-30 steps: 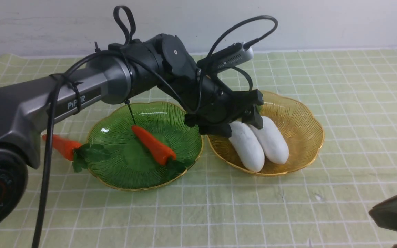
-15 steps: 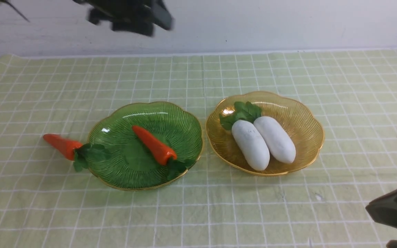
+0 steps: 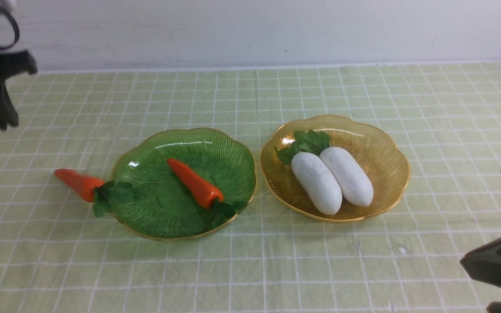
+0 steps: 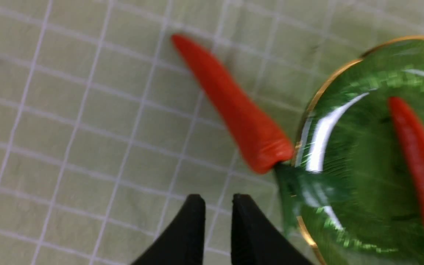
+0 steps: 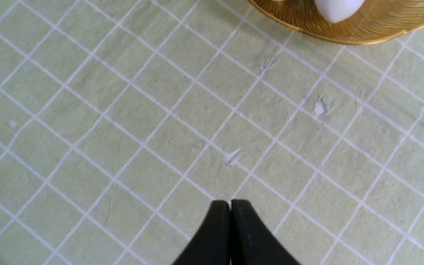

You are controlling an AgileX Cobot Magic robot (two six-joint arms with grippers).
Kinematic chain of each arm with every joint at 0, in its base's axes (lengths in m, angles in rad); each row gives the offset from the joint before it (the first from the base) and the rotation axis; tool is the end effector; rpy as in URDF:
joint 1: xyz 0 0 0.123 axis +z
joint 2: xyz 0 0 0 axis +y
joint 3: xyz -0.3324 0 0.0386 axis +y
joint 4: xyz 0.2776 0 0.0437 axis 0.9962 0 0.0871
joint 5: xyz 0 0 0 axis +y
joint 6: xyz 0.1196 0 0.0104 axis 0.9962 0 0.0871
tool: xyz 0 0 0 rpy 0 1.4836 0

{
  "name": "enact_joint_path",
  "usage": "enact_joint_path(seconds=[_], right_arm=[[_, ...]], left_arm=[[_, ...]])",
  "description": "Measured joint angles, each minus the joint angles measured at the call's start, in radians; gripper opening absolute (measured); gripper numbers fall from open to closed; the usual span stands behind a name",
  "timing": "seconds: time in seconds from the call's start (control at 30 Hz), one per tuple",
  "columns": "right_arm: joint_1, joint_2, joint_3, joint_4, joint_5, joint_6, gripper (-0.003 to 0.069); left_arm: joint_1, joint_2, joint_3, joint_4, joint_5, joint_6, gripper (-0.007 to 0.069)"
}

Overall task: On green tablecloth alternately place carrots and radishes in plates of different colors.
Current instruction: 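Pick up the white radish and place it on the plate, then pick up the carrot and put it on the nearest plate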

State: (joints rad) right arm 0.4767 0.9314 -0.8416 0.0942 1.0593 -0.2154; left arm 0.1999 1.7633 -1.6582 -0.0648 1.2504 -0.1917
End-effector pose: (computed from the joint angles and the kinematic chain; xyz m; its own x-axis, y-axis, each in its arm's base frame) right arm 0.1478 0.0874 0.3270 -0.6810 -0.5406 -0.4939 -0.6164 0.7873 -0.0118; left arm 0.4110 0.0757 0.3418 -0.8765 -0.3920 -0.2795 -0.3731 0.9200 -0.1202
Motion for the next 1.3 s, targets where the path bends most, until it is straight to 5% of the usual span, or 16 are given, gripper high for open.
enact_joint_path(seconds=[0.33,0.53,0.77,1.03,1.17,1.3], right_arm=[[0.0,0.0,0.0,0.0,0.0,0.0,-0.0015],[0.0,0.0,0.0,0.003,0.0,0.0,-0.0015],[0.0,0.0,0.0,0.003,0.0,0.0,-0.0015],[0.0,0.0,0.0,0.007,0.0,0.0,-0.0015],[0.0,0.0,0.0,0.016,0.0,-0.004,-0.0015],[0.0,0.0,0.0,0.022,0.0,-0.005,-0.0015]], left_arm=[[-0.004,0.205,0.038,-0.114,-0.033,-0.053,0.0481],[-0.004,0.298,0.038,-0.14,-0.118,-0.053,0.055],[-0.004,0.324,0.038,-0.146,-0.158,-0.052,0.0493],[-0.004,0.324,0.038,-0.111,-0.169,-0.041,0.016],[-0.004,0.326,0.038,-0.111,-0.18,-0.029,0.014],[-0.004,0.337,0.032,-0.114,-0.183,-0.025,0.0218]])
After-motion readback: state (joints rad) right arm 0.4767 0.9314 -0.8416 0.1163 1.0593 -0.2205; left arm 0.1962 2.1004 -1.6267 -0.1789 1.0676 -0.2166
